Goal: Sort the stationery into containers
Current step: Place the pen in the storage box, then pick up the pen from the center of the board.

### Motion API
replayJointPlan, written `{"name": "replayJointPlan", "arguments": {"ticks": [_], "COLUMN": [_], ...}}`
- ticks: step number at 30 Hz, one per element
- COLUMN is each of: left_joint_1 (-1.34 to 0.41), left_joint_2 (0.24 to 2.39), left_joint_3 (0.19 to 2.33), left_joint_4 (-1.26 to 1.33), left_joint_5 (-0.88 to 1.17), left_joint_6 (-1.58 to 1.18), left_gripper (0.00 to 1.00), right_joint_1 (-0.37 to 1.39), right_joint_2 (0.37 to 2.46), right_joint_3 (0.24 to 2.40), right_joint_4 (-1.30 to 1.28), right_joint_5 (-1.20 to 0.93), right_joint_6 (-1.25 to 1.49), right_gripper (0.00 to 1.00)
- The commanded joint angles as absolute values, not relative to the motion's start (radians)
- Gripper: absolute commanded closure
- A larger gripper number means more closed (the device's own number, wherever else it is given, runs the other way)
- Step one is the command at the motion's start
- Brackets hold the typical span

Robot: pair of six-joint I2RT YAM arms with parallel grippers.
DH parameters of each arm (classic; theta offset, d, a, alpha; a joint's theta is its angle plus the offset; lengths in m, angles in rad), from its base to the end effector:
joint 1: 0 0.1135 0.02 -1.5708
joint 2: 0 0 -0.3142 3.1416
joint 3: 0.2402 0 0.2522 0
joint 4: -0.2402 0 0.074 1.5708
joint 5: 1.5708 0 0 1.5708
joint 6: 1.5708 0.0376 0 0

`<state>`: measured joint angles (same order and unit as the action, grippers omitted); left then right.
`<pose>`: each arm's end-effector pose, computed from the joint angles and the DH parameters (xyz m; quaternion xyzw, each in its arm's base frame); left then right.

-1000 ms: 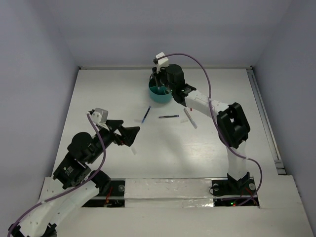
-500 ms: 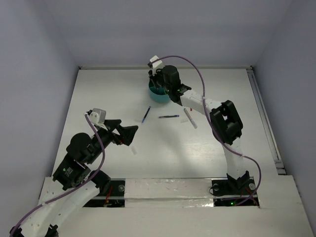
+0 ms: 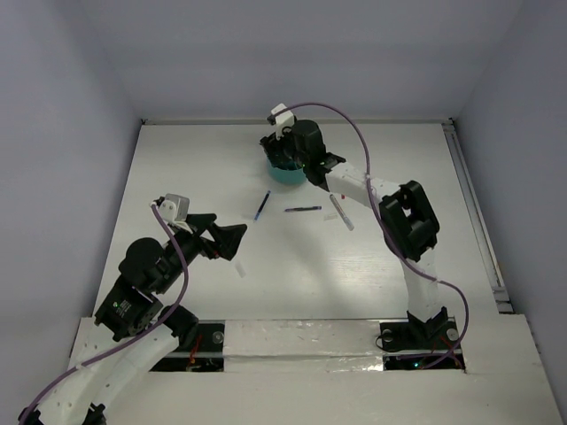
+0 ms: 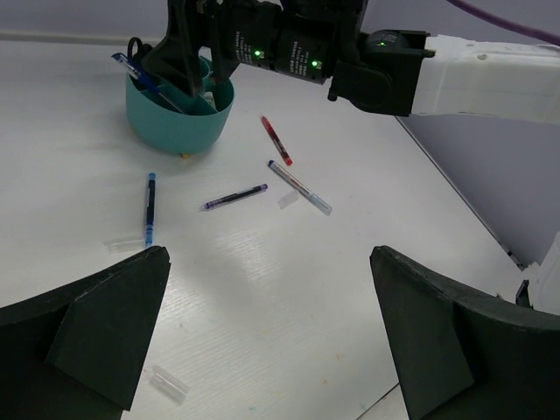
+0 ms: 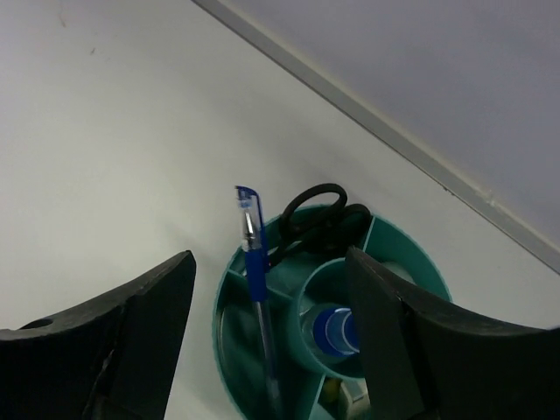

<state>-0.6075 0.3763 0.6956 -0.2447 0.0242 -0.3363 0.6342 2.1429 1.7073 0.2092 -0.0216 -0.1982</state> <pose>0.0428 -0.0309 0.3711 0.1007 0.6728 -0.3405 0.6491 0.4396 0.3243 0.3037 -0.3225 0.7129 0.1429 0.6061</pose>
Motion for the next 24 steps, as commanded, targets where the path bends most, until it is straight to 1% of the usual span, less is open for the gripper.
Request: {"name": "replayJointPlan", "arguments": {"ticks": [1,4,5,7,9,10,12,13,14,16,18,21,24], "left_joint_1": [-0.600,-0.600,-0.600,-0.600,-0.600,-0.600,-0.600,-0.600,-0.600,-0.600,-0.600,-0.600,-0.600], "left_joint_2": [0.376,0.376,0.377,0.377,0.377,0.377,0.377,0.377,0.377,0.376,0.374,0.370,0.368], "left_joint_3": [0.692,0.692,0.693,0.693,0.693,0.693,0.693,0.693,0.692,0.692,0.690,0.690,0.689], "left_joint_4": [-0.207,-0.207,-0.209,-0.209,-0.209,-0.209,-0.207,-0.207,-0.207,-0.206,-0.206,-0.203,-0.201], "left_joint_5": [0.031,0.028,0.025,0.021,0.020,0.021,0.025,0.025,0.028,0.029,0.035,0.038,0.043], "left_joint_6": [-0.321,-0.321,-0.321,-0.321,-0.321,-0.321,-0.321,-0.321,-0.319,-0.319,-0.318,-0.318,-0.316], "left_gripper": [0.01,0.01,0.01,0.01,0.01,0.01,0.01,0.01,0.01,0.01,0.01,0.01,0.01], "right_joint_1": [0.634,0.634,0.634,0.634,0.634,0.634,0.634,0.634,0.634,0.624,0.615,0.562,0.480], "right_joint_2": [2.030,1.981,1.935,1.875,1.774,1.738,1.648,1.628,1.608,1.562,1.542,1.520,1.523], "right_joint_3": [1.689,1.643,1.626,1.548,1.487,1.426,1.366,1.333,1.315,1.270,1.207,1.155,1.152], "right_joint_4": [0.212,0.212,0.212,0.227,0.219,0.195,0.152,0.055,0.011,-0.122,-0.188,-0.287,-0.333], "right_joint_5": [-0.006,-0.006,-0.006,0.000,0.028,0.055,0.090,0.135,0.159,0.195,0.216,0.224,0.163], "right_joint_6": [-0.169,-0.150,-0.138,-0.100,-0.054,-0.032,-0.002,0.053,0.073,0.129,0.184,0.236,0.244], "right_gripper": [0.25,0.22,0.22,0.24,0.35,0.48,0.79,0.92,0.94,0.99,0.99,0.96,0.87]}}
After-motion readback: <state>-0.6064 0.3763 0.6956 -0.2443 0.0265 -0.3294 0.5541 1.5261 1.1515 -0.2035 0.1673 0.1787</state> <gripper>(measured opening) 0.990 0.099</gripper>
